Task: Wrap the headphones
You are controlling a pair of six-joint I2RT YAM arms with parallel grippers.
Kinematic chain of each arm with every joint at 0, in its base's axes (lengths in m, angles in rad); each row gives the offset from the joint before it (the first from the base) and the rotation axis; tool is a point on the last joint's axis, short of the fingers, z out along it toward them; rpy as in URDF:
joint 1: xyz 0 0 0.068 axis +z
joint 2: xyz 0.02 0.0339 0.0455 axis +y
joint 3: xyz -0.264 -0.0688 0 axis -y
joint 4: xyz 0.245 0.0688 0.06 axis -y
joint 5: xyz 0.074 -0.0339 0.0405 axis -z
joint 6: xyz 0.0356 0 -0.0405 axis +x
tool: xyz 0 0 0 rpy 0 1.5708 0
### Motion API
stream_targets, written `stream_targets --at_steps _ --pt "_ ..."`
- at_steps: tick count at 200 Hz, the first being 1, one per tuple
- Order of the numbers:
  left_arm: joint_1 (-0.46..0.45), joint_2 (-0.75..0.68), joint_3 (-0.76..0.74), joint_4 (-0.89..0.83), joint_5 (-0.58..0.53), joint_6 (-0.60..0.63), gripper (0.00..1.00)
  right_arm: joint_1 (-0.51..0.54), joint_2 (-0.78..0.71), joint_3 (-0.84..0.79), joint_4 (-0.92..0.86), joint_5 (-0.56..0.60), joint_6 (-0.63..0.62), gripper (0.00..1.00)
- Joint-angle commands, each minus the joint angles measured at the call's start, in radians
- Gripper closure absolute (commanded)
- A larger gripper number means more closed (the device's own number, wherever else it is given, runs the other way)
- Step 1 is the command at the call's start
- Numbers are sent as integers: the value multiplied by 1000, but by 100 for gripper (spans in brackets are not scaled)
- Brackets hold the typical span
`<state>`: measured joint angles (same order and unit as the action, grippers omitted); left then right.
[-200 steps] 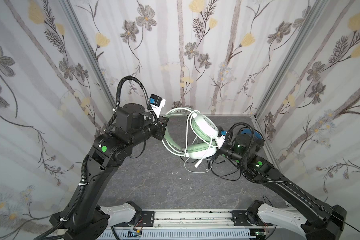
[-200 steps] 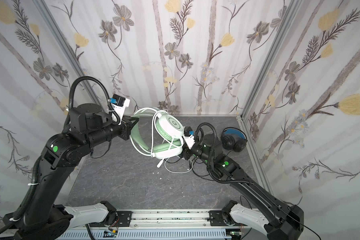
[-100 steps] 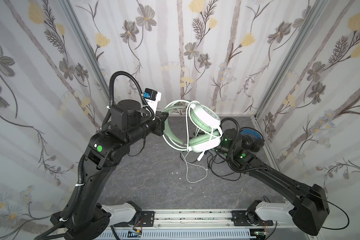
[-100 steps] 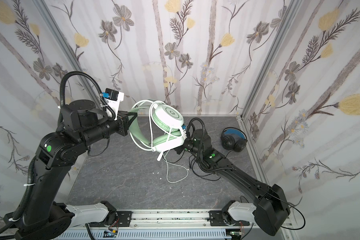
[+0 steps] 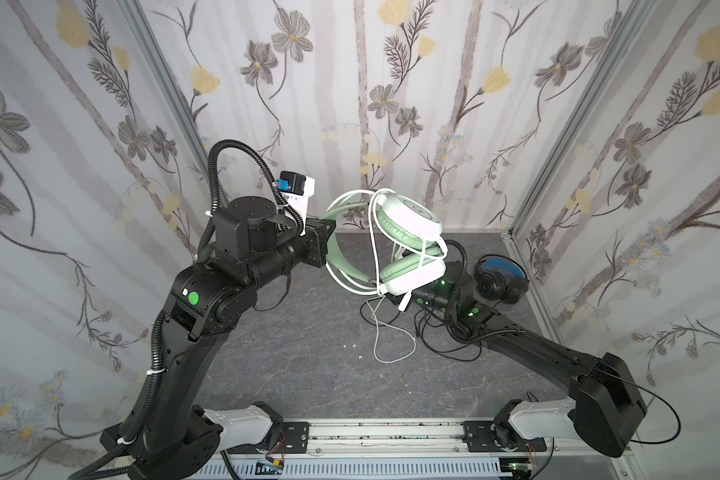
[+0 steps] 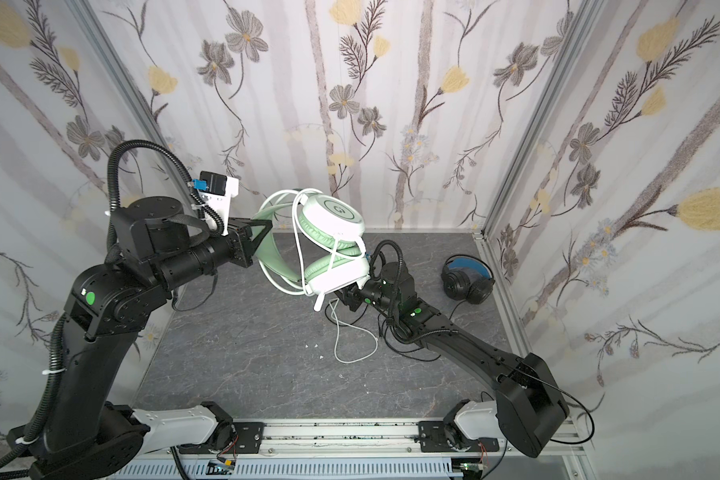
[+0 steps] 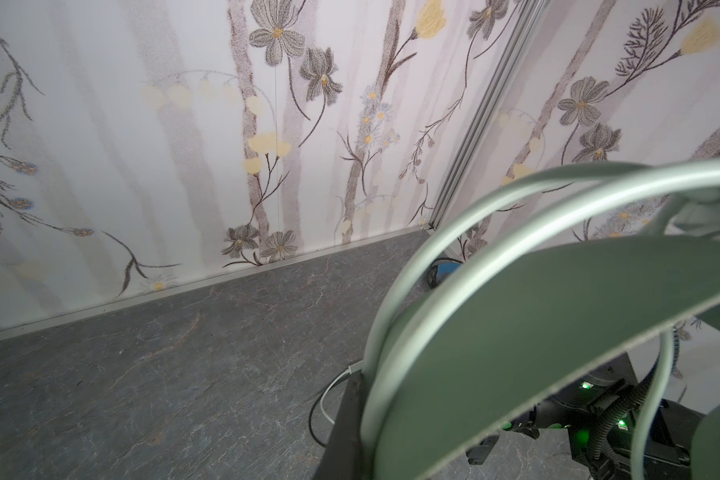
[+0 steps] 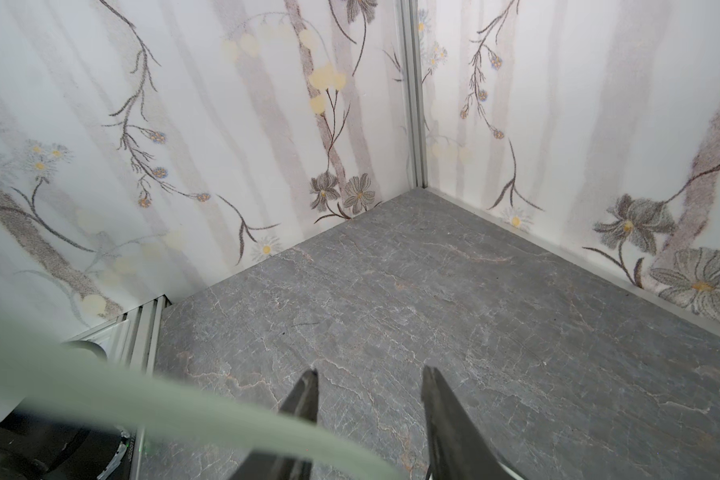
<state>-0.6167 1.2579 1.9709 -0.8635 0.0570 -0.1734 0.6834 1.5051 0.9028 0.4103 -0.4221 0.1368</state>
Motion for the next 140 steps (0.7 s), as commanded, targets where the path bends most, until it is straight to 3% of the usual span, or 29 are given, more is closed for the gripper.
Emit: stream_targets --at_steps 1,21,65,140 --pt "1 -2 18 110 16 -73 100 -3 12 -13 73 -15 30 58" --pt "1 -2 26 110 12 -84 100 -7 19 -30 98 -17 48 63" --pt "1 -2 18 140 -46 -151 100 -8 29 -45 85 -27 58 100" --pt "14 35 -35 211 -247 -189 100 51 -136 -204 -72 143 0 100"
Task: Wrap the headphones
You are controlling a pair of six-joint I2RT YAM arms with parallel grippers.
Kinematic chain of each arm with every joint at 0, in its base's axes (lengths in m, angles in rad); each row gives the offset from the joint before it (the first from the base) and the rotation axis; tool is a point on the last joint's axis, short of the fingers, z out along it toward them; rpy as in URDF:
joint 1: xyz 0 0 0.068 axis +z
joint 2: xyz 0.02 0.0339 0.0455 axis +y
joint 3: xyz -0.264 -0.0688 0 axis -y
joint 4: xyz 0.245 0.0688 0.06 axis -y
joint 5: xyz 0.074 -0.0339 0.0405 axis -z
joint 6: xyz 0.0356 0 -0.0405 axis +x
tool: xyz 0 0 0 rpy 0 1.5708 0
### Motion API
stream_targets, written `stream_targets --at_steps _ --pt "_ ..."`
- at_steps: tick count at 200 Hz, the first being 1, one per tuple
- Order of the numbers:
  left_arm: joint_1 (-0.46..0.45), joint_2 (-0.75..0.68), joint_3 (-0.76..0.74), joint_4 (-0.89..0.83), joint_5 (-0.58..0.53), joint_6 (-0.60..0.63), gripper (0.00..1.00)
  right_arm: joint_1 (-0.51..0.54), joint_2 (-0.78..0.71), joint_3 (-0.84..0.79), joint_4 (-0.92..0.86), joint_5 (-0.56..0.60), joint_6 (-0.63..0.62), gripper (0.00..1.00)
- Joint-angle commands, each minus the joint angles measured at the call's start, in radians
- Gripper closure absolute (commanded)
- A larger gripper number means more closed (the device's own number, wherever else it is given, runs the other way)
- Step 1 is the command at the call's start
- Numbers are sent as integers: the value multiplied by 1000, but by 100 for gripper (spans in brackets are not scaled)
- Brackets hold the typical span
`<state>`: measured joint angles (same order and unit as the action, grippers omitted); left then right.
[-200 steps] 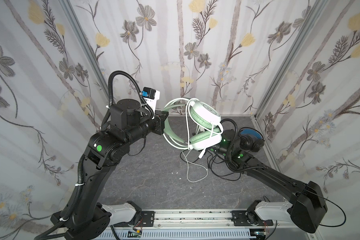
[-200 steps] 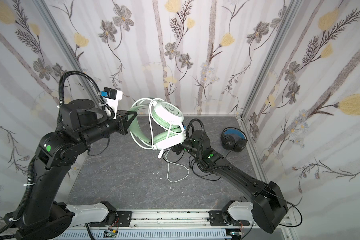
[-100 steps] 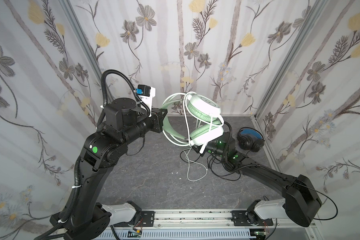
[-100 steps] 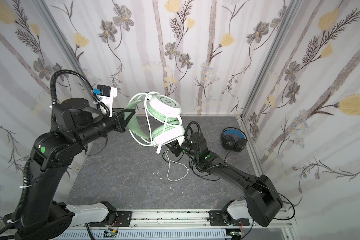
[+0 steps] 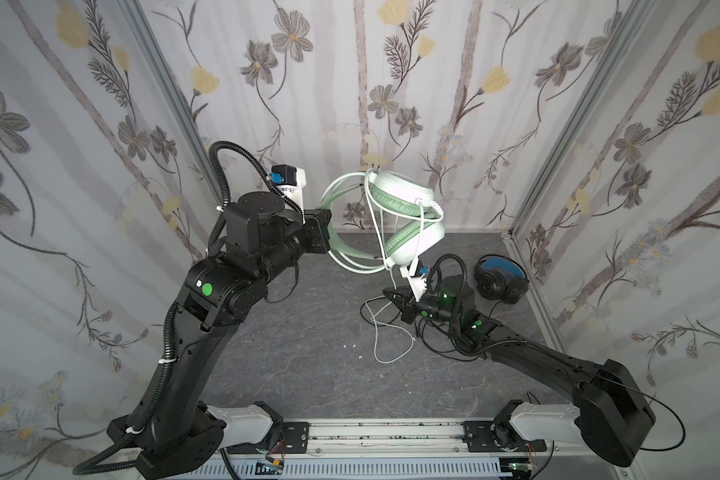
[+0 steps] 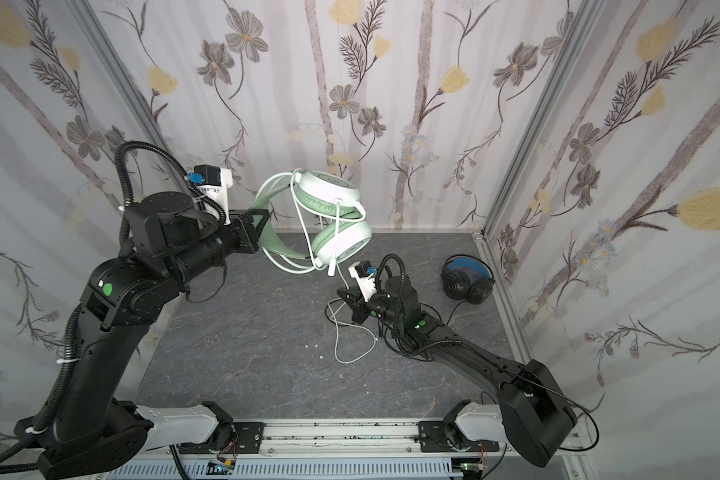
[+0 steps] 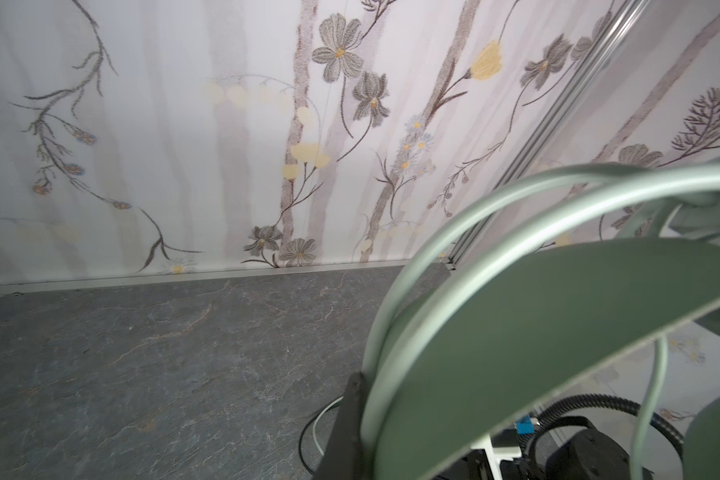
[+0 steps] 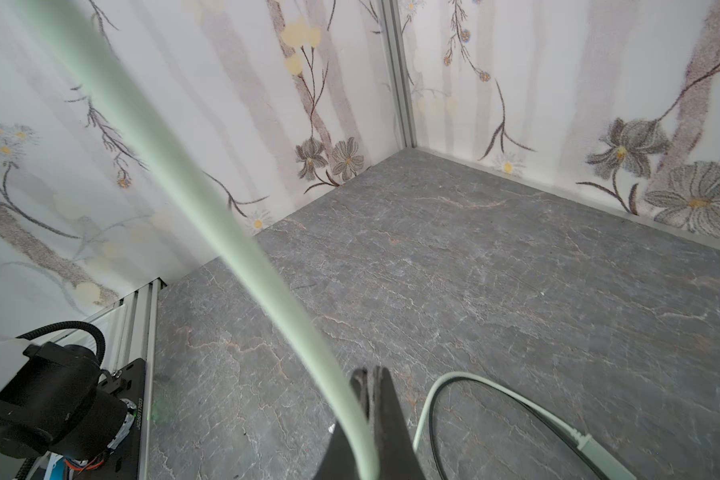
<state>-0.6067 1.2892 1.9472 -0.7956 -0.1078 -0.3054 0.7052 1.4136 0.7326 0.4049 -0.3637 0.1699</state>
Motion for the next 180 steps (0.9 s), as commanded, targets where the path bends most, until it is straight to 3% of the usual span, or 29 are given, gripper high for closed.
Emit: stream_targets --at_steps 1,111,180 --pt "4 4 -12 144 -86 -56 100 30 -46 -36 -68 88 -33 100" --pt "30 36 -199 318 -402 74 100 279 -177 8 -402 454 -115 100" --pt "29 77 -393 389 -598 147 100 357 -118 233 -600 592 -160 100"
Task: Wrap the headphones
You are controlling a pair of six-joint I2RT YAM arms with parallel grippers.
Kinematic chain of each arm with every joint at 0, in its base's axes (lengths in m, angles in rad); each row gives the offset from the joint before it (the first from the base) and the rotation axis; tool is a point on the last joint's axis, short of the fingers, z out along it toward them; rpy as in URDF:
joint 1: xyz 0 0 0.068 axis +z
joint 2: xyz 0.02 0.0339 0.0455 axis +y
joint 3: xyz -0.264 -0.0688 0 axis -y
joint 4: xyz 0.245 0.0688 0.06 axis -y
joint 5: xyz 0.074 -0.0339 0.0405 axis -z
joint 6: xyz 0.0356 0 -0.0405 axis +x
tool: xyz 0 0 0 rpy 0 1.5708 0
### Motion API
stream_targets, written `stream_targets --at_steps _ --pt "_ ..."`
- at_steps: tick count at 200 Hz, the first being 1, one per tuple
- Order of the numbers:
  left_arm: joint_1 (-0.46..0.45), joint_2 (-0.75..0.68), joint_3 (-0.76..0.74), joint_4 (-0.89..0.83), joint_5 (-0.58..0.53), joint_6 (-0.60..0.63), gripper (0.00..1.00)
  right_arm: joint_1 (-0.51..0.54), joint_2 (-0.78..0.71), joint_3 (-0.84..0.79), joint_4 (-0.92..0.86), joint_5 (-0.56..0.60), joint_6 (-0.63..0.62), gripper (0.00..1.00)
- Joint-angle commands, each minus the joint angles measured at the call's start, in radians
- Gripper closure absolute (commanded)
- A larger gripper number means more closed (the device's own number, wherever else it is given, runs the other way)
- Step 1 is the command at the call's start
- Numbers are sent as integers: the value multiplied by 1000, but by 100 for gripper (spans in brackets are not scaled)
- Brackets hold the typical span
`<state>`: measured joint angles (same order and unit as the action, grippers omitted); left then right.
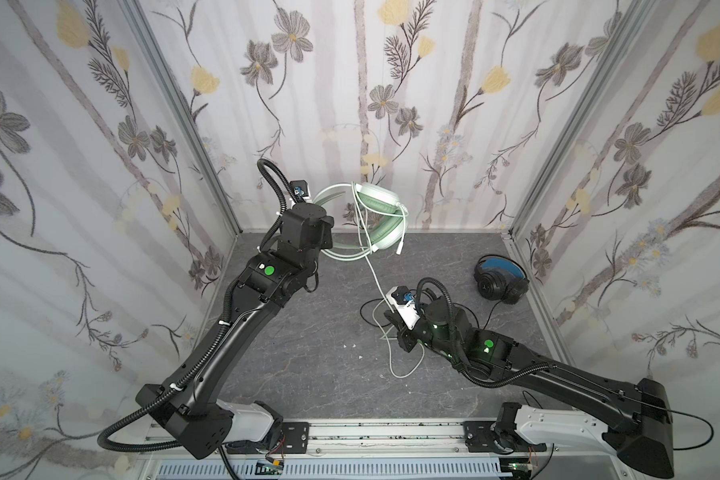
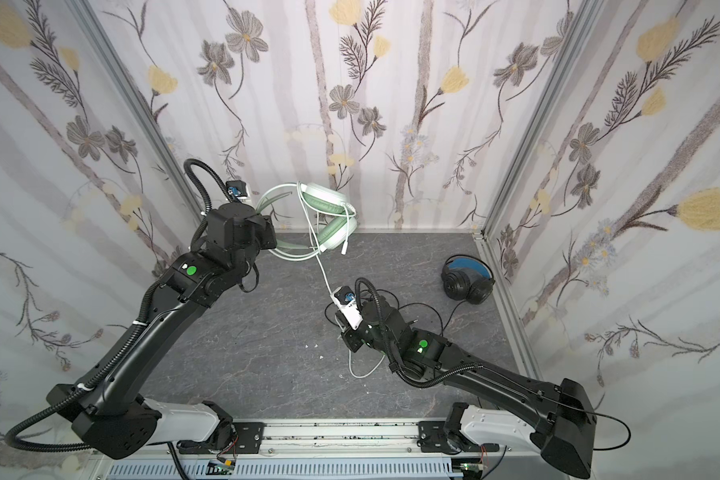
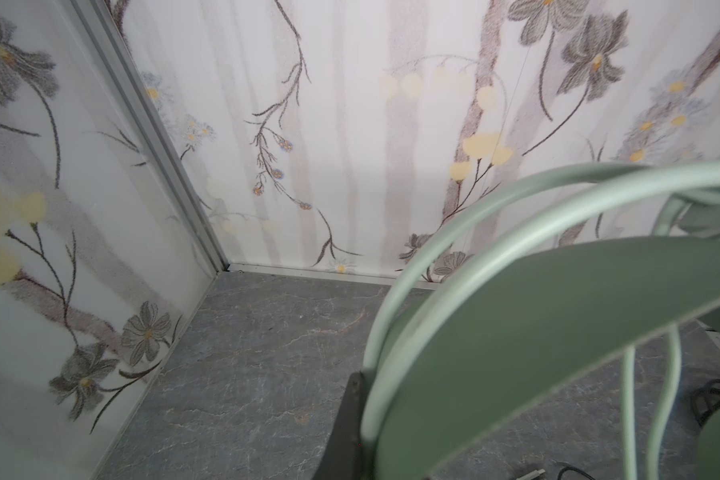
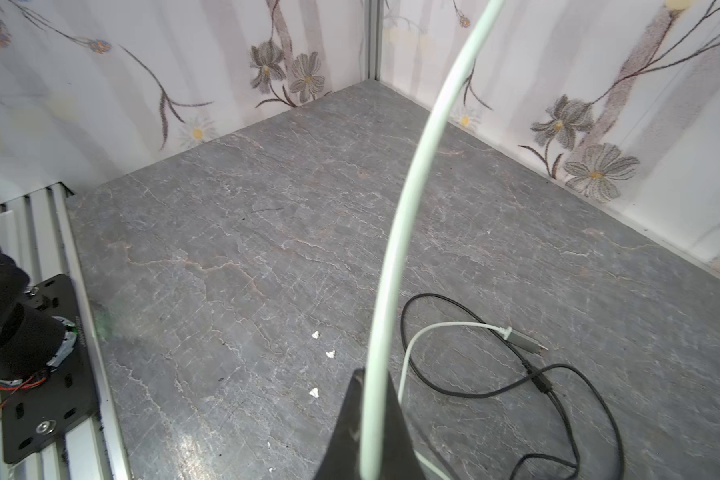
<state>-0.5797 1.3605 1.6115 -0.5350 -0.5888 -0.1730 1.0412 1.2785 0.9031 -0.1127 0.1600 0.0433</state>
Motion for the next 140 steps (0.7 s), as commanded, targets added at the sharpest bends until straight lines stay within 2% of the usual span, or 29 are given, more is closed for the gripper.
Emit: stream_targets --at_steps 1,38,65,140 --pt "3 6 -60 129 -118 15 100 22 18 66 -85 70 -34 100" --pt "3 29 -151 168 -155 71 100 77 67 213 -207 158 -102 100" --pt "-3 28 -223 189 -136 143 100 88 126 343 -313 244 -156 100" --pt "-56 -35 -250 96 -30 451 100 107 263 582 -423 440 -378 100"
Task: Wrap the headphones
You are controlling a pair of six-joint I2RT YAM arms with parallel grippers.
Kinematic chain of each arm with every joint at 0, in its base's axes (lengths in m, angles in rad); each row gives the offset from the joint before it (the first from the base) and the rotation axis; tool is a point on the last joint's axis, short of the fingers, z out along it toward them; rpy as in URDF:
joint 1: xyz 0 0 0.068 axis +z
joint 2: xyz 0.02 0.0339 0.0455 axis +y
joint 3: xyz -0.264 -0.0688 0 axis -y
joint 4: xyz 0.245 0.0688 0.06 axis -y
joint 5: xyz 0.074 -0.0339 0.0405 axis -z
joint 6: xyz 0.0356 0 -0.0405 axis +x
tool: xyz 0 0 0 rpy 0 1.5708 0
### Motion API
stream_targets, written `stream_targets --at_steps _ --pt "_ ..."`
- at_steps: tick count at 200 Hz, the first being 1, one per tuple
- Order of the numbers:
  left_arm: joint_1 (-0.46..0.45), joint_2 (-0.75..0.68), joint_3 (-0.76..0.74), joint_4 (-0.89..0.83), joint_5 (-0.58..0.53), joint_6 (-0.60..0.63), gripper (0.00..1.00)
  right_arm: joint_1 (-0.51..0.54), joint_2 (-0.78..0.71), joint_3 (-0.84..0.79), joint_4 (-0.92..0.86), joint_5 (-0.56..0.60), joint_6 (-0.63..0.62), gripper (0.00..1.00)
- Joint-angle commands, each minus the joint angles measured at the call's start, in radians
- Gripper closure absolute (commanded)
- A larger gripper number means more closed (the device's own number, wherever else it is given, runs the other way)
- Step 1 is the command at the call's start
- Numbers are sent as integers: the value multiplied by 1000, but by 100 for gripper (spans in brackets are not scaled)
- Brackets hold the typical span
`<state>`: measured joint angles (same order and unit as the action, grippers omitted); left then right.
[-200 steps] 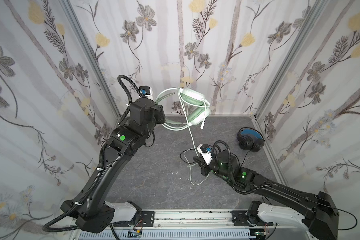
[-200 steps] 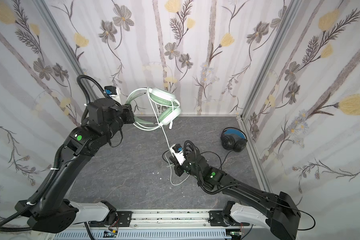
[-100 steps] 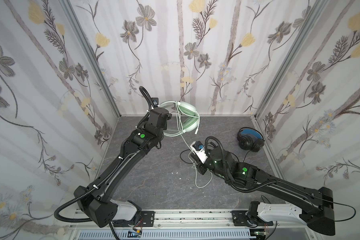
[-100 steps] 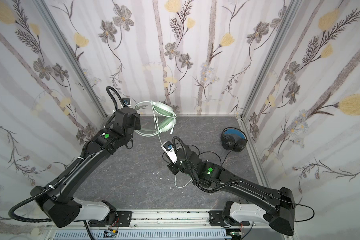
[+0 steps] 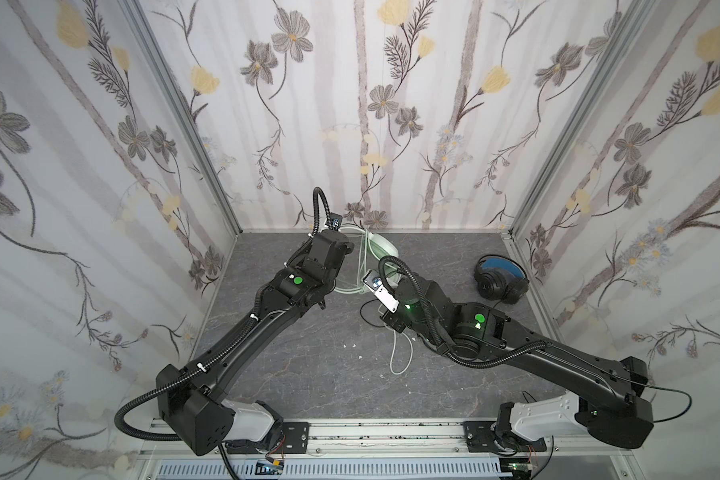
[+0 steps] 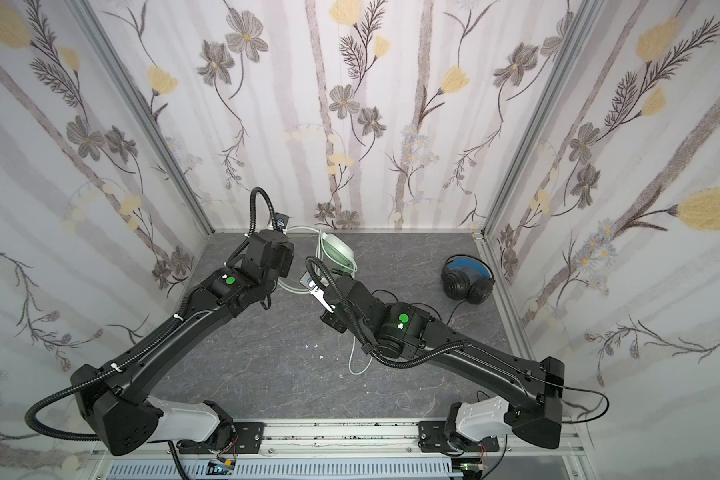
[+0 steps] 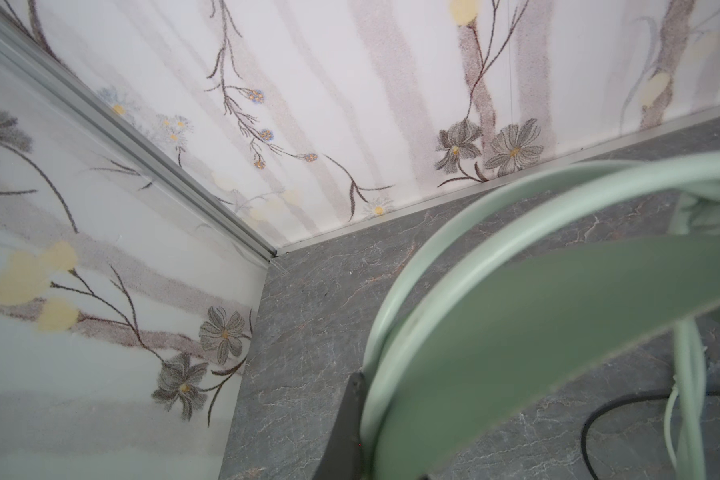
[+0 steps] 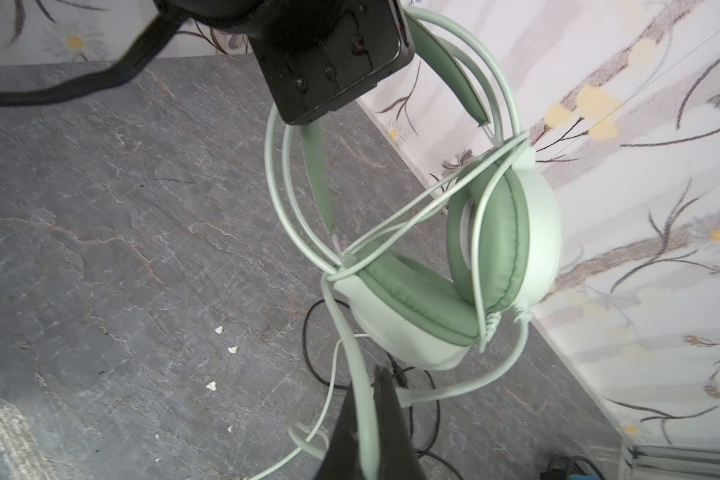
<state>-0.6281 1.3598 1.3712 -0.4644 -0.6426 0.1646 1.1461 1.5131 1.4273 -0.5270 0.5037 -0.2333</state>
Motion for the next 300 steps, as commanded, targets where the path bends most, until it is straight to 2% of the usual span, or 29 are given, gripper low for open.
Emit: stream_targets --at_steps 1,53,82,130,173,208,249,277,300 --pt "-8 -35 -10 22 22 115 100 2 29 60 -9 99 -104 100" --pt "-13 -124 -45 -7 -13 223 100 7 55 135 -18 153 -171 100" --pt "-13 -140 -41 -51 97 247 100 7 70 157 -9 212 -210 100" --pt "-14 -158 0 -182 363 201 100 6 110 165 47 328 -297 99" --pt "-13 -195 -1 -246 468 189 100 -3 101 163 97 350 -330 94" --pt "-16 -221 12 -293 481 175 100 14 126 157 148 434 -446 94" --pt "-18 -257 0 -316 486 172 100 5 106 149 187 413 -467 87" --pt "-17 -282 -3 -318 528 170 100 -20 63 137 191 324 -408 78" --pt "-18 -283 11 -322 552 163 100 -43 37 115 189 268 -355 74"
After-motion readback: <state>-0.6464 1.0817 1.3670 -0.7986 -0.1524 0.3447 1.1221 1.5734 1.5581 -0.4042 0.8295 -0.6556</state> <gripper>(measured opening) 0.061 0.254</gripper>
